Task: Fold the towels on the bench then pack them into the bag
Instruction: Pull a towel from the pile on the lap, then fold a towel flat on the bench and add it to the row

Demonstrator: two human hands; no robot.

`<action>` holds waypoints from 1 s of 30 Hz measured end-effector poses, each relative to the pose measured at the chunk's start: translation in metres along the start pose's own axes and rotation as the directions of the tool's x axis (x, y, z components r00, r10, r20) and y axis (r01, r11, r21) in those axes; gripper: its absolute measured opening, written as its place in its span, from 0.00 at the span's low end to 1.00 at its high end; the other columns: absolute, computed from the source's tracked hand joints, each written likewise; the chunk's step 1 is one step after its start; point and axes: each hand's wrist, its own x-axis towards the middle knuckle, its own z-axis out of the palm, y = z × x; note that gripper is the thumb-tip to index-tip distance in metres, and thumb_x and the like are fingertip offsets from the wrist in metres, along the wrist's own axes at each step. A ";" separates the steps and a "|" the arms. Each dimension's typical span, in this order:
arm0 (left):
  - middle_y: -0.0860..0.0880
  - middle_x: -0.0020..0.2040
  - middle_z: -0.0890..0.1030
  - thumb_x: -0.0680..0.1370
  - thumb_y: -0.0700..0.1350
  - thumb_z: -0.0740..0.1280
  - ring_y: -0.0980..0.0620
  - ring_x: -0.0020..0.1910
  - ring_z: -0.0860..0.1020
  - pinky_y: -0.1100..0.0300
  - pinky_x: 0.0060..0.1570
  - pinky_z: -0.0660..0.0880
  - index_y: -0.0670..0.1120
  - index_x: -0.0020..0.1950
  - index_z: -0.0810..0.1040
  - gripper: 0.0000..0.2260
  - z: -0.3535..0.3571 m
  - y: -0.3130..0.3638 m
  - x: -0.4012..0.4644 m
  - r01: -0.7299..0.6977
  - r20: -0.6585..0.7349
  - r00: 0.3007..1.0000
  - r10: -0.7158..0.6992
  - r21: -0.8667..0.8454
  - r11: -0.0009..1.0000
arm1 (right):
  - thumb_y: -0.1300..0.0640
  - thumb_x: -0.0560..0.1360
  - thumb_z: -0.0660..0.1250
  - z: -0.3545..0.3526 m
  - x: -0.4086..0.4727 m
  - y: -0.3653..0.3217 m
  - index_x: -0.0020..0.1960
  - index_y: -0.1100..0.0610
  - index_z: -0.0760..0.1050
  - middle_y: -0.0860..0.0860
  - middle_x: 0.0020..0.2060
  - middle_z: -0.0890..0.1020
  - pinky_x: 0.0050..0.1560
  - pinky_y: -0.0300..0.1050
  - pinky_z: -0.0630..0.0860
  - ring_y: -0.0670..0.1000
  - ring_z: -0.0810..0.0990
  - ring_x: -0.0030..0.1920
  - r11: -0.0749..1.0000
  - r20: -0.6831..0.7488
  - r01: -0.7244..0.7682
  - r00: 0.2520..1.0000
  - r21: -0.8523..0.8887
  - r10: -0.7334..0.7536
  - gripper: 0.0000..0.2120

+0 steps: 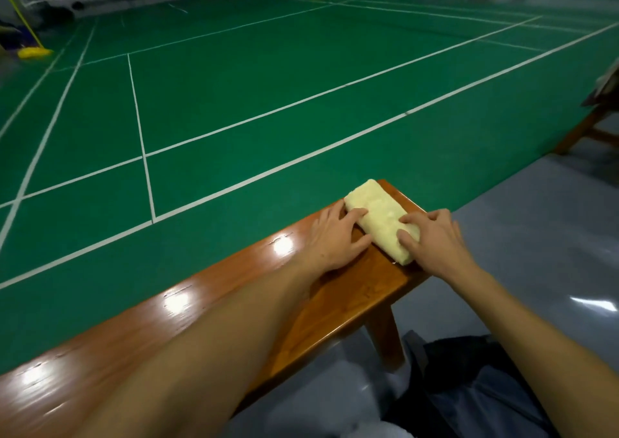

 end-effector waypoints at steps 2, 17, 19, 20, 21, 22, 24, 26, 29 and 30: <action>0.47 0.77 0.68 0.80 0.65 0.62 0.45 0.75 0.67 0.44 0.73 0.68 0.57 0.76 0.69 0.26 -0.017 -0.003 -0.007 -0.010 -0.009 1.000 0.009 -0.042 0.999 | 0.40 0.80 0.64 -0.008 -0.007 -0.006 0.69 0.46 0.75 0.57 0.69 0.68 0.68 0.61 0.71 0.62 0.67 0.67 0.997 -0.068 0.007 0.998 -0.077 -0.012 0.20; 0.65 0.44 0.80 0.80 0.58 0.65 0.65 0.43 0.79 0.55 0.46 0.80 0.58 0.50 0.80 0.07 -0.186 -0.111 -0.273 0.123 -0.063 0.990 -0.127 -0.071 0.990 | 0.45 0.83 0.64 -0.005 -0.156 -0.197 0.61 0.49 0.78 0.47 0.59 0.76 0.60 0.48 0.77 0.49 0.73 0.60 0.851 -0.042 0.524 0.851 0.026 -0.523 0.11; 0.64 0.43 0.80 0.81 0.58 0.66 0.65 0.43 0.79 0.57 0.45 0.80 0.58 0.49 0.80 0.06 -0.205 -0.138 -0.322 0.179 -0.069 0.981 -0.182 -0.041 0.983 | 0.45 0.82 0.63 0.004 -0.175 -0.238 0.59 0.48 0.78 0.47 0.58 0.77 0.59 0.50 0.77 0.50 0.73 0.60 0.808 0.018 0.587 0.809 0.045 -0.588 0.11; 0.64 0.43 0.81 0.81 0.58 0.66 0.64 0.43 0.79 0.57 0.45 0.79 0.58 0.49 0.80 0.07 -0.214 -0.152 -0.347 0.214 -0.080 0.973 -0.216 -0.029 0.976 | 0.44 0.82 0.63 0.010 -0.184 -0.259 0.58 0.47 0.78 0.46 0.57 0.77 0.60 0.50 0.76 0.50 0.73 0.60 0.787 0.046 0.616 0.785 0.047 -0.617 0.11; 0.64 0.44 0.81 0.81 0.58 0.67 0.64 0.43 0.80 0.58 0.45 0.79 0.57 0.49 0.81 0.07 -0.222 -0.166 -0.372 0.248 -0.094 0.964 -0.249 -0.019 0.969 | 0.44 0.82 0.63 0.017 -0.193 -0.280 0.58 0.47 0.78 0.46 0.56 0.77 0.60 0.50 0.76 0.49 0.73 0.60 0.762 0.071 0.646 0.758 0.051 -0.648 0.10; 0.63 0.44 0.82 0.81 0.58 0.67 0.64 0.43 0.80 0.59 0.44 0.79 0.57 0.49 0.81 0.07 -0.230 -0.179 -0.397 0.279 -0.103 0.955 -0.279 -0.009 0.960 | 0.44 0.82 0.62 0.023 -0.204 -0.302 0.57 0.46 0.79 0.46 0.55 0.78 0.59 0.49 0.75 0.49 0.74 0.59 0.737 0.097 0.673 0.731 0.066 -0.676 0.10; 0.63 0.44 0.82 0.81 0.58 0.67 0.65 0.43 0.80 0.60 0.44 0.79 0.58 0.49 0.81 0.07 -0.245 -0.208 -0.447 0.349 -0.114 0.931 -0.347 0.003 0.937 | 0.45 0.82 0.62 0.040 -0.227 -0.348 0.56 0.47 0.79 0.46 0.54 0.79 0.58 0.49 0.74 0.50 0.76 0.58 0.694 0.157 0.712 0.677 0.105 -0.719 0.10; 0.64 0.44 0.82 0.81 0.59 0.66 0.65 0.42 0.80 0.58 0.44 0.80 0.58 0.49 0.80 0.07 -0.257 -0.238 -0.497 0.428 -0.129 0.896 -0.425 -0.003 0.904 | 0.46 0.82 0.63 0.062 -0.252 -0.395 0.56 0.48 0.80 0.47 0.54 0.80 0.57 0.50 0.75 0.50 0.78 0.57 0.667 0.217 0.729 0.634 0.156 -0.743 0.11; 0.66 0.42 0.81 0.80 0.62 0.64 0.66 0.41 0.79 0.59 0.43 0.78 0.58 0.48 0.80 0.11 -0.270 -0.278 -0.568 0.538 -0.155 0.835 -0.528 0.023 0.843 | 0.47 0.81 0.64 0.098 -0.293 -0.463 0.56 0.50 0.81 0.49 0.54 0.82 0.57 0.49 0.75 0.51 0.79 0.56 0.605 0.280 0.763 0.544 0.229 -0.791 0.11; 0.66 0.42 0.80 0.80 0.61 0.64 0.66 0.41 0.79 0.59 0.42 0.78 0.58 0.48 0.80 0.09 -0.273 -0.290 -0.590 0.572 -0.156 0.812 -0.562 0.030 0.819 | 0.48 0.81 0.65 0.111 -0.307 -0.486 0.55 0.52 0.82 0.50 0.54 0.84 0.56 0.48 0.74 0.52 0.80 0.56 0.577 0.302 0.773 0.503 0.263 -0.810 0.10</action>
